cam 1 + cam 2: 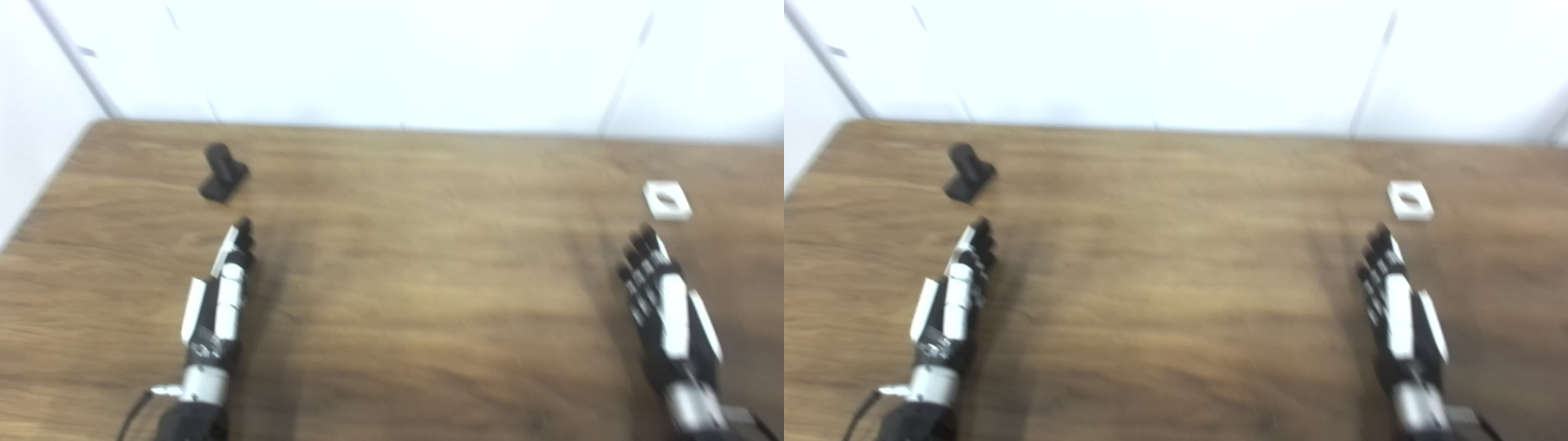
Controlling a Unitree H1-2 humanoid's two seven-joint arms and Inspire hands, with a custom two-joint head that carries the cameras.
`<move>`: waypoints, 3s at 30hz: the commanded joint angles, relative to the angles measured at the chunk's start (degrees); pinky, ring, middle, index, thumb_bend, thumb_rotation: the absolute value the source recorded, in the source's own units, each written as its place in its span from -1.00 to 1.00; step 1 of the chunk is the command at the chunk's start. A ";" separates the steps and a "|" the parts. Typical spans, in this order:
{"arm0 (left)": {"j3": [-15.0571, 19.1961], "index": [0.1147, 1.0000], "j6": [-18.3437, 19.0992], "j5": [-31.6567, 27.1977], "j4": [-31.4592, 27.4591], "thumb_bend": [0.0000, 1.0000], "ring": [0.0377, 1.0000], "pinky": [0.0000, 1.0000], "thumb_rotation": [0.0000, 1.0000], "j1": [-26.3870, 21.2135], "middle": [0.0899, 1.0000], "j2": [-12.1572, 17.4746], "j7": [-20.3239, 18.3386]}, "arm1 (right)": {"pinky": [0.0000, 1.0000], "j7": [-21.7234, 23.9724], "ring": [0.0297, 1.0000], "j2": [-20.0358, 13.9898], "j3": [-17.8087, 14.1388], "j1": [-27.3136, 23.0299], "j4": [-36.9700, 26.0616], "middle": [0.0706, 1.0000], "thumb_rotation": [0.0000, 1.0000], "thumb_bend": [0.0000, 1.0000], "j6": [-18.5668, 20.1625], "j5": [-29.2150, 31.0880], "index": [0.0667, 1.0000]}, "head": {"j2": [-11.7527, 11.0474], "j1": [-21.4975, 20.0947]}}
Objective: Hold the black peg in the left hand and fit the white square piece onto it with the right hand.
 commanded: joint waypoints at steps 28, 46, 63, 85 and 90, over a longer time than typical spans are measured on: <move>-1.04 0.87 -1.50 10.04 0.00 -0.02 0.94 0.97 0.48 2.24 0.93 -0.91 5.06 | 1.00 0.63 1.00 -0.39 0.30 1.26 2.22 1.00 1.00 0.04 -1.19 1.80 1.00 | -5.69 0.56; 2.65 0.69 4.87 22.77 -7.39 0.43 0.84 0.82 -0.39 -4.36 0.80 1.01 11.02 | 1.00 0.84 1.00 -0.53 0.33 0.83 4.40 1.00 1.00 0.03 -3.30 2.56 1.00 | -5.41 0.30; 6.06 0.67 11.40 31.19 1.42 0.66 1.00 1.00 -0.19 -14.45 0.95 11.04 13.03 | 1.00 0.59 1.00 -0.87 0.58 0.42 3.88 1.00 1.00 -0.06 -2.50 1.62 1.00 | -5.29 0.32; 2.31 0.54 18.06 41.11 20.50 0.76 1.00 1.00 -0.16 -26.57 0.90 15.85 20.61 | 1.00 0.54 1.00 -0.67 0.88 1.28 2.65 1.00 1.00 -0.10 -2.09 1.65 1.00 | -4.41 0.26; 0.81 0.56 19.61 41.12 23.59 0.79 1.00 1.00 -0.10 -28.58 0.91 16.16 20.17 | 1.00 0.75 1.00 -0.68 0.94 1.42 2.47 1.00 1.00 -0.12 -2.24 1.88 1.00 | -4.33 0.31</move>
